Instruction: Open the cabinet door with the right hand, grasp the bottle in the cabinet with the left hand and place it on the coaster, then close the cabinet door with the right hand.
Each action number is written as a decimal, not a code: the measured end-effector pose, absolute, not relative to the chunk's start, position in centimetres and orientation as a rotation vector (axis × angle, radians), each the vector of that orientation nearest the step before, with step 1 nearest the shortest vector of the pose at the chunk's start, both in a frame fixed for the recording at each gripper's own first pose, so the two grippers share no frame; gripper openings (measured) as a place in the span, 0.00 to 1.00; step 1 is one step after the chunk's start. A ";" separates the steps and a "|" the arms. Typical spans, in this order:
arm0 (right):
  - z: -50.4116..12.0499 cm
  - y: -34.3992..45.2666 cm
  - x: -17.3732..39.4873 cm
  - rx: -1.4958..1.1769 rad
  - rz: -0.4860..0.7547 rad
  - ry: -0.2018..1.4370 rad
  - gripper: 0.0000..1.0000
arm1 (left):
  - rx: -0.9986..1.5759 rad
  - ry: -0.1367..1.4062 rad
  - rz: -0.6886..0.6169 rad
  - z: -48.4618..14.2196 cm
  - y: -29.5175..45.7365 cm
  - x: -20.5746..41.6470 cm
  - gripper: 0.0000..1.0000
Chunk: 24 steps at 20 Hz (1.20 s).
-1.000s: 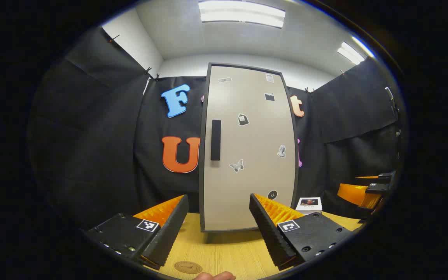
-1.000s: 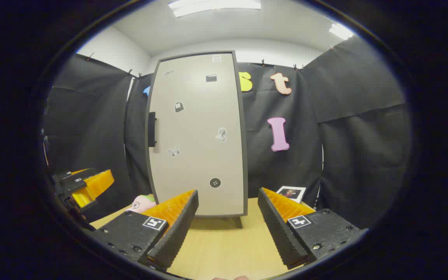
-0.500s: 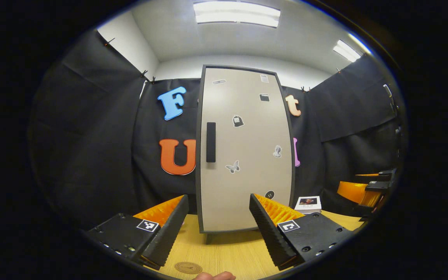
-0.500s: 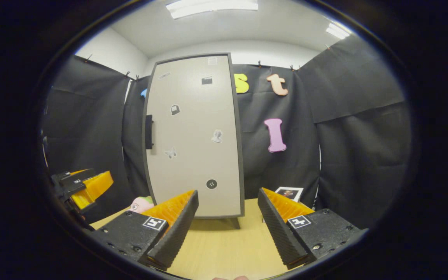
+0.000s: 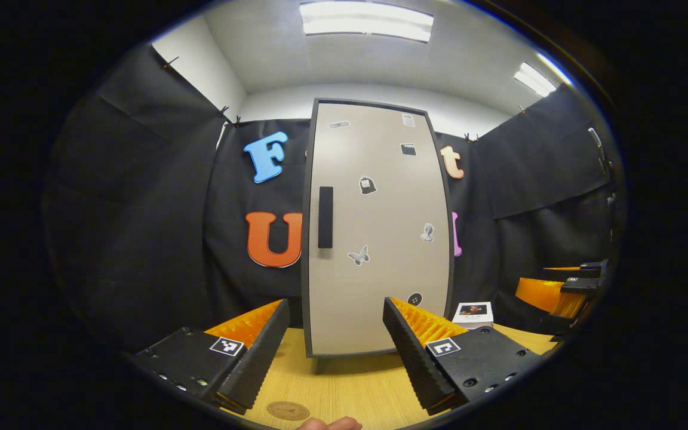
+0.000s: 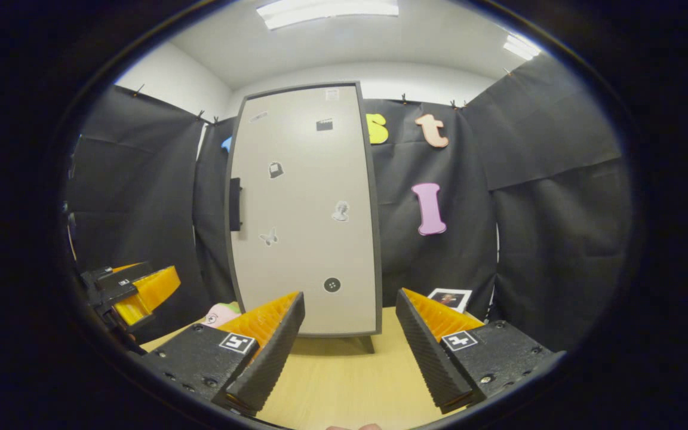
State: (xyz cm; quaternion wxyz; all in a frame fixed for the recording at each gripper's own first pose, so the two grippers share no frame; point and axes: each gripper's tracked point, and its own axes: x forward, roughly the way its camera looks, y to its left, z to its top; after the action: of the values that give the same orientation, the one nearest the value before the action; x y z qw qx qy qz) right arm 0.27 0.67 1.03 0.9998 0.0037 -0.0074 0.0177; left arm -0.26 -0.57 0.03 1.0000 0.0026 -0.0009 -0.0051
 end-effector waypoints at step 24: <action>10.4 22.7 18.3 -0.024 0.484 -0.023 0.94 | 0.021 0.055 0.063 -2.2 1.8 -3.9 0.95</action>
State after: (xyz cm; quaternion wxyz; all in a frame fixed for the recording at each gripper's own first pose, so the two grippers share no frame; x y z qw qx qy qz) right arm 18.30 22.67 10.37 0.9707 -0.0119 -0.0114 0.2398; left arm -3.88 1.80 -2.17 0.9991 0.0105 0.0273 0.0317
